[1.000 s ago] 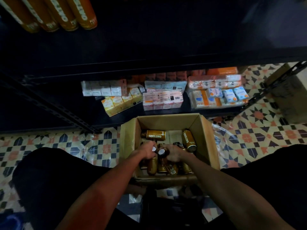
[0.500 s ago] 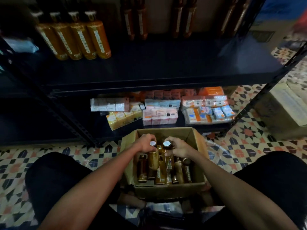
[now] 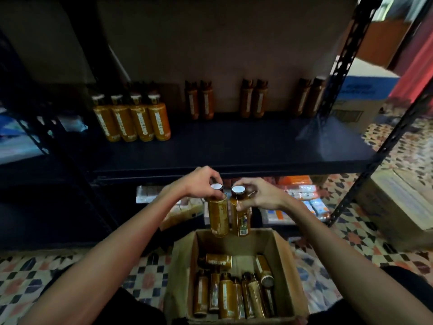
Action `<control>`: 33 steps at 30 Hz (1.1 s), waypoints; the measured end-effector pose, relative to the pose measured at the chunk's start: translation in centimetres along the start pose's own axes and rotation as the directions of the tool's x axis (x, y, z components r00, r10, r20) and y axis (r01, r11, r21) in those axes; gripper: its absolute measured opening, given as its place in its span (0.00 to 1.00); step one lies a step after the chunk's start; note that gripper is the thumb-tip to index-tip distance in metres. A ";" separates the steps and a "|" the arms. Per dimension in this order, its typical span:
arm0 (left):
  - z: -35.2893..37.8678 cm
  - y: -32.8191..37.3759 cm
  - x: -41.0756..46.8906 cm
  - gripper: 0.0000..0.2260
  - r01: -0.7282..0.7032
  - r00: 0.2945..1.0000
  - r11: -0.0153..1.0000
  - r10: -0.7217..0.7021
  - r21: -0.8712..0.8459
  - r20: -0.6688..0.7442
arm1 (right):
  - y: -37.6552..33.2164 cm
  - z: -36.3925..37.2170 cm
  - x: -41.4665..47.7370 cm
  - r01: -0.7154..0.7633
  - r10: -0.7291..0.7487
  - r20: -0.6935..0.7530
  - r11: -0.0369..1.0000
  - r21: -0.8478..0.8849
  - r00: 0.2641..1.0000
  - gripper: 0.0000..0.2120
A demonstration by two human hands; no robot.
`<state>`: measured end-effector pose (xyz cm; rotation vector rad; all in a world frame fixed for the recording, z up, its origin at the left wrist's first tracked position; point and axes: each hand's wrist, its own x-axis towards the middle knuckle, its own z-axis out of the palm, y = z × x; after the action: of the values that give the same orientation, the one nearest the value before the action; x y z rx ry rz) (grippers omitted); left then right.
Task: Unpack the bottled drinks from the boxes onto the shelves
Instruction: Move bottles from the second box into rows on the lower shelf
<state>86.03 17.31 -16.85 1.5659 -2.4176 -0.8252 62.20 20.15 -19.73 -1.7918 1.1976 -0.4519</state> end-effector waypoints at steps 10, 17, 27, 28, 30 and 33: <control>-10.4 4.6 -1.2 0.17 -0.087 0.940 0.996 0.087 0.014 -0.331 | -8.8 -6.1 0.7 0.195 -0.189 -0.146 0.980 0.028 0.971 0.29; -12.7 5.5 -0.1 0.16 -0.134 0.856 0.991 0.124 0.017 -0.501 | -10.7 -7.8 2.4 0.271 -0.232 -0.292 0.958 0.097 0.928 0.28; -11.4 4.4 3.4 0.23 0.015 0.826 0.999 -0.041 -0.051 -0.562 | -9.8 -6.4 6.9 0.263 -0.155 -0.480 0.950 0.166 0.863 0.30; -11.3 4.3 3.6 0.23 0.026 0.825 0.998 -0.053 -0.056 -0.563 | -9.8 -6.4 7.1 0.262 -0.150 -0.480 0.949 0.175 0.864 0.31; -11.5 4.2 3.9 0.23 0.043 0.828 0.998 -0.064 -0.050 -0.556 | -9.8 -6.4 7.7 0.253 -0.152 -0.458 0.953 0.169 0.876 0.31; -12.2 4.1 3.9 0.25 0.097 0.858 0.995 -0.099 -0.030 -0.504 | -9.6 -7.0 8.1 0.227 -0.160 -0.386 0.965 0.133 0.908 0.34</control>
<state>85.90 10.69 -5.14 1.6593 -1.9686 -0.3606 66.15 10.94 -9.50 -1.7241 1.1905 -1.0229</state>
